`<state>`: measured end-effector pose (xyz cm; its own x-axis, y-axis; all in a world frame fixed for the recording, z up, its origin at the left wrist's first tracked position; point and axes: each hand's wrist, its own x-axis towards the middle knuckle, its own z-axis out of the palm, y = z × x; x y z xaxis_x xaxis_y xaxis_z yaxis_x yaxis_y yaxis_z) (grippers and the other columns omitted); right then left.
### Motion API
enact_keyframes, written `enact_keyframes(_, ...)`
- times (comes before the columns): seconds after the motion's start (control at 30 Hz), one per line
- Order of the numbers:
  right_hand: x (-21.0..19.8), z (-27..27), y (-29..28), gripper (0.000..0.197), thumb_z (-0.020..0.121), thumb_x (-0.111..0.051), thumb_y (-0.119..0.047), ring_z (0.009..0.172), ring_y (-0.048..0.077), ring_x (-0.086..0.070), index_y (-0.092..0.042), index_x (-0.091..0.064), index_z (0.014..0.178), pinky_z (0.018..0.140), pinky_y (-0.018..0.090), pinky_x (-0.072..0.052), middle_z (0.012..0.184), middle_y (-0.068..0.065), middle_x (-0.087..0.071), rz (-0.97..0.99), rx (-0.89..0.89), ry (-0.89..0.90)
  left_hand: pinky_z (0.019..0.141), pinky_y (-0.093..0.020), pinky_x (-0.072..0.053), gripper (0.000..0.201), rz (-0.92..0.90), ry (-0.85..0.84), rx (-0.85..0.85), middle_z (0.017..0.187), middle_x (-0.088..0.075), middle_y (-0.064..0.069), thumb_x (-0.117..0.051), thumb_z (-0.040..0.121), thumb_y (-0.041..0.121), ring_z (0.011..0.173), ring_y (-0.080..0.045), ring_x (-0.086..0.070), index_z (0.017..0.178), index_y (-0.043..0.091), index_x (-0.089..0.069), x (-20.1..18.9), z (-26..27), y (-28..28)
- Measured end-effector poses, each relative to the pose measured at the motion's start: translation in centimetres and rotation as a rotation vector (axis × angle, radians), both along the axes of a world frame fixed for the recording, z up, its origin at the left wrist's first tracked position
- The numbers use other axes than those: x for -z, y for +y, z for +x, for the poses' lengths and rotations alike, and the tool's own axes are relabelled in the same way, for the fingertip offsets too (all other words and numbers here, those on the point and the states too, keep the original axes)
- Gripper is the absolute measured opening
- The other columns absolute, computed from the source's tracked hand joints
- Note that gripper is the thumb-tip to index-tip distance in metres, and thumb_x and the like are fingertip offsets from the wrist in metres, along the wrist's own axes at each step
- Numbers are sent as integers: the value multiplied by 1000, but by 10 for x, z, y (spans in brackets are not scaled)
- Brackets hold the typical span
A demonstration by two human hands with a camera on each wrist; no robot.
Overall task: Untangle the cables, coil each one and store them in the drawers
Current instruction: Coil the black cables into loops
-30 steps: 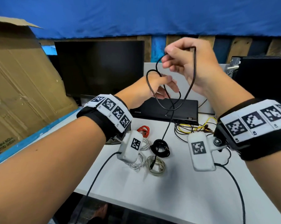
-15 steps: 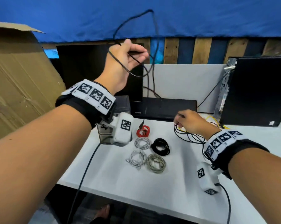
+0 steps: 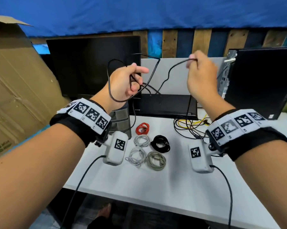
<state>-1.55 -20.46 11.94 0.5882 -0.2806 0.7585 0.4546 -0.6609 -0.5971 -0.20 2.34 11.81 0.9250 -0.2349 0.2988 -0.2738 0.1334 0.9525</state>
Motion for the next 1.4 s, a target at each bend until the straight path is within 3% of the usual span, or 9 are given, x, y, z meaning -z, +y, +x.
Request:
enact_keyframes(0.1,-28,-21,4,18,94,-43,-8,71,4,-43,-1,-58,89,62,16,-33,82,1,-59,30,-81,-166,46,-22,-18,40,91,29,128,70,-52,-1,-39,108,26,47,-8,-34,130,3,-64,5,-11,-16)
enact_keyframes(0.27,-56,-46,27,11,89,-46,-18,65,20,-50,-20,-55,83,59,32,-39,77,8,-56,98,-339,-138,47,-20,-18,39,184,48,296,75,-43,2,-47,105,22,53,-5,-31,137,2,-59,6,-34,-40)
enact_keyframes(0.4,-50,-59,45,11,93,-45,-14,53,16,-49,-11,-55,92,52,28,-39,56,-8,-43,246,-533,12,46,-21,-12,34,120,72,254,70,-42,2,-42,107,24,49,-5,-26,117,4,-67,-6,-51,-33)
enact_keyframes(0.57,-31,-73,69,29,105,-40,-19,55,20,-46,-12,-60,85,51,27,-38,60,0,-36,410,-752,136,34,-15,-14,46,180,35,170,70,-52,-6,-33,111,26,38,-4,-30,92,8,-71,-18,-90,1)
enact_keyframes(0.9,65,-107,97,29,108,-38,-19,55,19,-52,-13,-57,87,51,25,-43,58,2,-39,489,-1045,698,34,-17,-23,43,539,123,152,93,-73,-20,-37,110,26,41,-19,-49,119,-3,-67,50,-159,75)
enact_keyframes(1.07,108,-110,97,26,105,-48,-16,72,28,-72,-5,-68,94,49,22,-48,70,11,-59,290,-1011,1027,44,-24,-48,32,723,251,192,130,-69,9,-59,96,29,69,-27,-71,115,8,-75,78,-173,84)
enact_keyframes(1.23,116,-110,90,27,97,-57,-4,97,16,-75,-19,-79,99,49,17,-41,98,1,-78,-190,-766,1018,48,-23,-52,28,1023,365,194,115,-75,-12,-63,79,48,78,-39,-74,89,29,-82,97,-167,81)
enact_keyframes(1.33,106,-114,90,21,98,-60,-12,99,18,-74,-21,-79,99,59,18,-48,102,1,-77,-48,-827,863,54,-18,-50,31,1137,302,167,72,-75,-13,-53,101,46,58,-24,-70,102,27,-78,96,-167,81)
enact_keyframes(1.4,101,-120,96,22,100,-57,-24,101,19,-72,-18,-78,103,72,27,-52,107,3,-76,86,-968,795,61,-24,-55,33,1137,237,134,68,-74,-11,-49,105,41,58,-23,-71,99,24,-77,93,-167,79)
